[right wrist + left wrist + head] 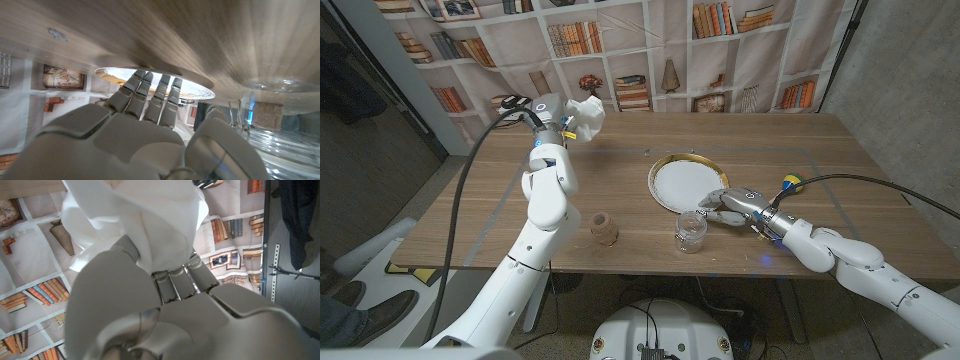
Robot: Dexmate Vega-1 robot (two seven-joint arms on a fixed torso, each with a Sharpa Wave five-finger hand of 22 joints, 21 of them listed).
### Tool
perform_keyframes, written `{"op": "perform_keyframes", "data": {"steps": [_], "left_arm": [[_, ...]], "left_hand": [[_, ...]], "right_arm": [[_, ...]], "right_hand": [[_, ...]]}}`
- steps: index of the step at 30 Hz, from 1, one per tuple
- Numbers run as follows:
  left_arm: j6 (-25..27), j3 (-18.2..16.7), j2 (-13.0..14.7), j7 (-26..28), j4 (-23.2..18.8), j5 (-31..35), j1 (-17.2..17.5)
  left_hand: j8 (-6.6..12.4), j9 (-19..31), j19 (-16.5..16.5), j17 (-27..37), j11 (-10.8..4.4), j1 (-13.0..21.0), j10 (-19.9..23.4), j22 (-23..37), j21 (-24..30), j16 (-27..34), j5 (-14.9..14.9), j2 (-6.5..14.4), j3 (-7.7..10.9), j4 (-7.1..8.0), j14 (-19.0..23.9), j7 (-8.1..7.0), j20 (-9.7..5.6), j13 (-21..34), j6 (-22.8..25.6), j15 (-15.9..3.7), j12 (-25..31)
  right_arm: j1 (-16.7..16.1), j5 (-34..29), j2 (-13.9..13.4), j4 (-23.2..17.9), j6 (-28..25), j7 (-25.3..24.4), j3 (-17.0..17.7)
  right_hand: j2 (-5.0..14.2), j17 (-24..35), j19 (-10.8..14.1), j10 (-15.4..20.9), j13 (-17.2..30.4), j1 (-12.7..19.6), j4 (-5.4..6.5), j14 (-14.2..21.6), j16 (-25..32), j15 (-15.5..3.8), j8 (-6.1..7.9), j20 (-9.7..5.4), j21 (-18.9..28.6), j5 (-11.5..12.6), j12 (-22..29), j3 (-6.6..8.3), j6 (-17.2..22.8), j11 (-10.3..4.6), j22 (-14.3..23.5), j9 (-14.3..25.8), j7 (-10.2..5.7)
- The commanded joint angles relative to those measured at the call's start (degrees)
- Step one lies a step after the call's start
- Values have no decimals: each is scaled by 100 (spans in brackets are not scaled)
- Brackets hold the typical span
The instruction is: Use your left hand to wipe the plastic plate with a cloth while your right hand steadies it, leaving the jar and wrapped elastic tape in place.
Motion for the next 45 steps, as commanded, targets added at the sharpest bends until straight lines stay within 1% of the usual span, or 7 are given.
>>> {"op": "perform_keyframes", "data": {"steps": [1, 4, 7, 16, 29, 31, 45], "left_arm": [[-1072, -209, 316, 743, -184, -781, 133], [-1526, -300, 476, 1107, -147, -1018, 208], [-1854, -373, 609, 1232, -109, -1210, 222], [-2744, -425, 955, 1607, 145, -1566, 151], [-3363, -193, 1242, 1699, 477, -1608, -134], [-3440, -151, 1267, 1665, 525, -1642, -191], [-4011, 224, 1343, 1497, 845, -1891, -552]], "left_hand": [[15, 12, -64, 33, -261, 13, 233, -6, 20, -4, 30, 51, 72, 50, 56, 12, -11, 35, 55, -190, -21], [9, 1, -121, 40, -271, 16, 216, -7, 8, -20, 33, 55, 82, 47, 15, 17, -24, 48, 51, -197, -35], [6, -7, -147, 46, -229, 20, 215, -8, 7, -35, 35, 58, 91, 43, -25, 20, -29, 58, 50, -204, -42], [-4, -43, -207, 78, -234, 9, 204, -10, 17, -49, 39, 65, 110, 49, -89, 36, -7, 93, 62, -198, -73], [-1, -79, -282, 110, -211, 0, 189, -12, 20, -61, 42, 59, 125, 48, -149, 14, -14, 103, 98, -200, -119], [-6, -92, -283, 120, -175, -4, 206, -13, 30, -61, 43, 56, 128, 48, -157, 26, -15, 107, 98, -201, -125], [-14, -136, -348, 156, -215, -3, 203, -17, 37, -71, 45, 52, 148, 42, -217, 35, 0, 117, 115, -198, -166]], "right_arm": [[-58, 71, 65, -43, -155, 82, 32], [-69, 88, 82, -64, -190, 112, 35], [-71, 92, 77, -83, -207, 142, 38], [-84, 170, 82, -120, -215, 197, 64], [-154, 335, 135, -158, -319, 273, 135], [-153, 324, 129, -169, -321, 290, 130], [-214, 364, 157, -207, -476, 338, 188]], "right_hand": [[42, 8, 15, 43, 27, 14, -19, 48, -9, -504, -3, -386, 5, -3, 5, 33, 37, -18, 18, 16, 10], [47, 8, 17, 49, 27, 16, -19, 74, -4, -519, -17, -383, 2, -8, 1, 38, 20, -8, 18, 16, 6], [49, 8, 16, 51, 27, 17, -19, 80, -5, -522, -20, -383, -1, -10, -1, 39, 21, -5, 18, 16, 8], [56, 8, 20, 53, 27, 22, -20, 91, -10, -515, -31, -383, -5, -17, -11, 47, 24, -6, 18, 16, 5], [60, 9, 28, 63, 28, 27, -21, 131, -10, -518, -60, -384, -12, -30, -24, 56, -4, -1, 18, 16, 22], [59, 9, 27, 64, 28, 27, -22, 132, -12, -518, -65, -385, -14, -32, -26, 57, -7, 4, 18, 16, 19], [58, 10, 36, 67, 28, 32, -24, 132, -26, -519, -87, -384, -21, -44, -42, 64, -23, 3, 18, 17, 31]]}}
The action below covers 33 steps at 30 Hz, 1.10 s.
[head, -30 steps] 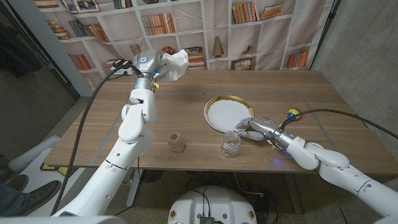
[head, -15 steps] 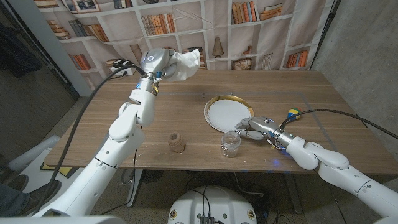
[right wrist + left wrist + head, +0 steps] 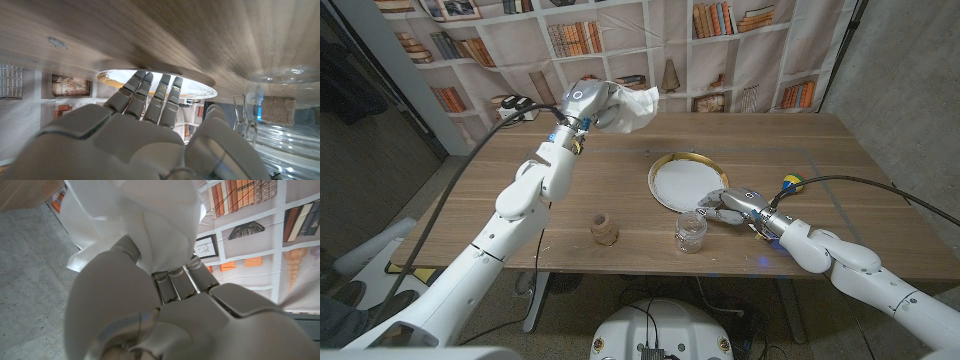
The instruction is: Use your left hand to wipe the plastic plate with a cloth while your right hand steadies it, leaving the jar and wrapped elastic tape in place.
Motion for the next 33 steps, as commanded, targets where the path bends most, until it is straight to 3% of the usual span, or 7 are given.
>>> {"op": "perform_keyframes", "data": {"steps": [1, 33], "left_arm": [[-525, 329, 105, -149, 290, -212, -305], [-1279, 1038, 63, 62, 1259, -202, -856]], "left_hand": [[36, 3, -40, 26, -182, 19, 225, 13, 37, -30, 44, 28, 127, 63, -42, 40, -44, 17, 88, -191, -11], [38, -61, -175, 97, -215, 21, 248, 18, 61, -30, 42, 28, 166, 55, -93, 49, -38, 58, 133, -207, -60]], "right_arm": [[-49, 35, 29, -31, -125, 35, 50], [-207, 12, -105, -402, -317, 224, 132]], "right_hand": [[36, 9, 40, 58, 29, 9, 0, 48, -28, -548, -18, -386, 6, -19, 11, 42, 0, -12, 29, 18, 17], [62, 11, 65, 112, 31, 25, -1, 73, -45, -554, -27, -403, -10, -48, -12, 75, 75, 67, 30, 20, 126]]}}
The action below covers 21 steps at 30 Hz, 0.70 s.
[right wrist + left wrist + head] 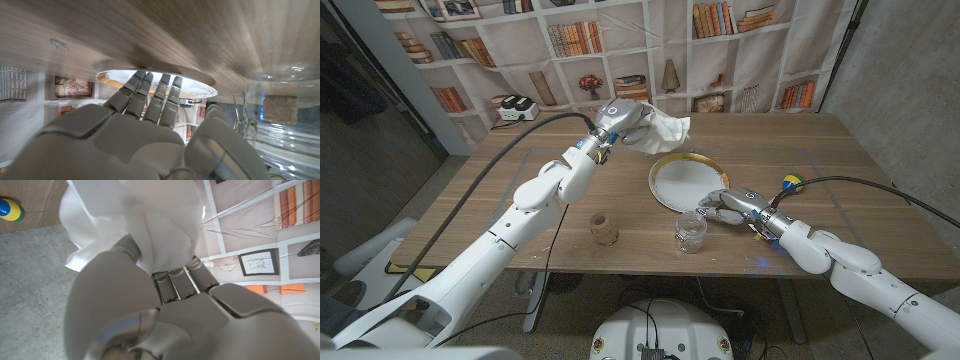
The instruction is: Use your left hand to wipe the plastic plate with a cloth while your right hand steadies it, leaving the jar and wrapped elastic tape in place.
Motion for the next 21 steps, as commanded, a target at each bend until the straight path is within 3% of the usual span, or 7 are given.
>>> {"op": "perform_keyframes", "data": {"steps": [1, 12, 21], "left_arm": [[-307, 356, -40, 104, 579, -28, -299], [-380, 577, -81, -75, 836, 47, -481], [-468, 751, -158, -382, 1113, -27, -666]], "left_hand": [[30, 3, -27, 19, -206, 20, 231, 17, 44, 16, 20, 28, 95, 31, -21, 46, -102, 29, 137, -262, -14], [28, -15, -63, 39, -207, 14, 239, 19, 54, 16, 17, 17, 100, 30, -27, 24, -102, 45, 143, -261, -21], [35, -30, -78, 54, -217, 12, 251, 23, 73, 19, 17, 13, 107, 28, -21, 16, -108, 49, 166, -268, -33]], "right_arm": [[-104, -15, -126, -261, -159, 232, 50], [-135, -42, -204, -382, -221, 309, 77], [26, -121, -215, -282, -84, 328, -21]], "right_hand": [[64, 12, 64, 36, 33, 26, 23, 36, -9, -525, -8, -404, -7, -9, 22, 52, 0, 39, 32, 20, 51], [71, 12, 71, 58, 34, 30, 24, 54, -8, -537, -7, -406, -12, -19, 17, 63, 34, 30, 32, 20, 42], [71, 13, 91, 80, 34, 28, 26, 64, -8, -546, -10, -421, -10, -28, 13, 68, 55, 43, 32, 20, 23]]}}
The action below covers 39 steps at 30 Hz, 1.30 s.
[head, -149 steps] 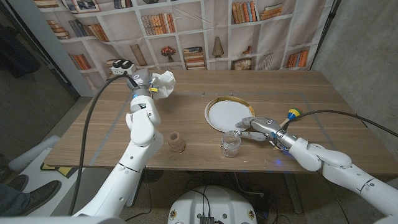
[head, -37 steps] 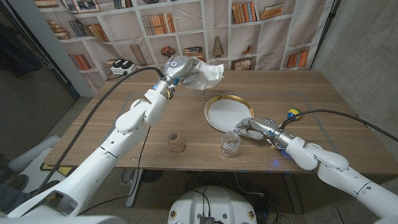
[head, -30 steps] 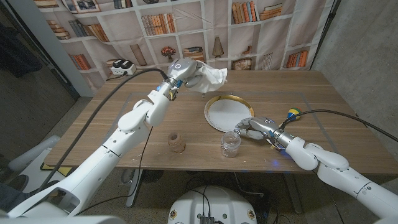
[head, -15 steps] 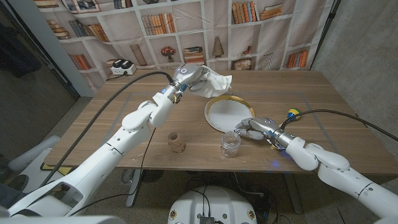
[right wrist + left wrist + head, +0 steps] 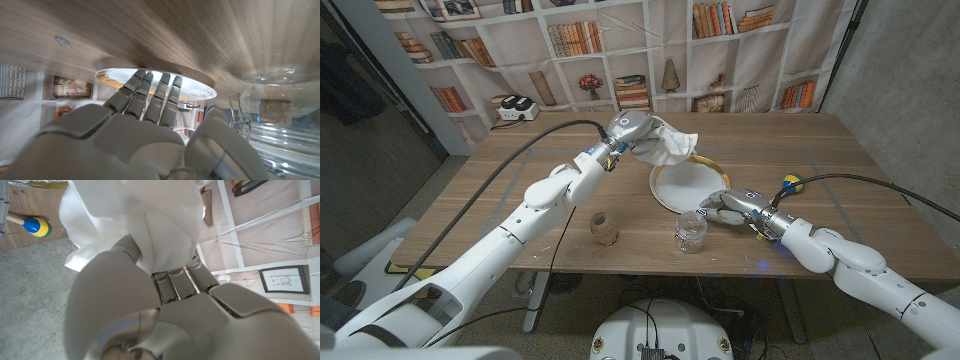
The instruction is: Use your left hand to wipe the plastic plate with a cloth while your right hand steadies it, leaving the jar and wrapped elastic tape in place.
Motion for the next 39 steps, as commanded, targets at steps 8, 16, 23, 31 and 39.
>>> {"op": "perform_keyframes", "data": {"steps": [8, 16, 23, 31, 39], "left_arm": [[-261, 418, -175, -445, 592, -32, -437], [-310, 573, -242, -651, 804, 45, -640], [-389, 752, -274, -1022, 928, 130, -870], [-409, 899, -313, -1103, 1022, 314, -1000], [-291, 1013, -367, -737, 1131, 633, -993]], "left_hand": [[45, -16, -44, 33, -225, 6, 253, 13, 50, 18, 42, 2, 85, 35, -18, 74, -119, 24, 141, -264, -1], [68, -48, -91, 43, -216, 4, 284, 14, 59, 1, 40, -20, 88, 26, -55, 62, -110, -14, 232, -262, -27], [90, -87, -130, 56, -206, 11, 313, 14, 70, -8, 39, -45, 93, 12, -80, 33, -85, -60, 328, -256, -59], [95, -129, -162, 72, -193, 18, 341, 14, 82, -18, 37, -61, 98, 4, -115, 19, -77, -91, 383, -249, -80], [82, -184, -113, 84, -214, 25, 435, 15, 134, 21, 38, -94, 101, -6, -7, 1, -103, -144, 413, -268, -86]], "right_arm": [[212, -109, -51, 64, 174, 68, -108], [203, -89, -20, 78, 128, 36, -82], [179, -47, -6, 76, 106, 41, -65], [178, -80, -12, 58, 132, 42, -94], [154, -82, -22, 11, 122, 44, -86]], "right_hand": [[48, 13, 73, 96, 31, 5, 3, 72, -11, -557, -8, -443, -15, -14, 20, 50, 54, 19, 31, 20, -6], [49, 13, 80, 106, 31, 6, 4, 87, -9, -544, -14, -442, -18, -20, 14, 55, 60, 25, 31, 20, -5], [50, 13, 86, 110, 31, 5, 5, 94, -10, -549, -19, -442, -20, -26, 8, 59, 66, 9, 32, 21, -8], [50, 13, 96, 119, 32, 5, 6, 100, -11, -553, -25, -442, -20, -31, 3, 63, 70, -1, 32, 21, -12], [50, 14, 101, 128, 32, 3, 8, 104, -13, -556, -28, -443, -22, -36, -1, 67, 76, 4, 32, 21, -16]]}}
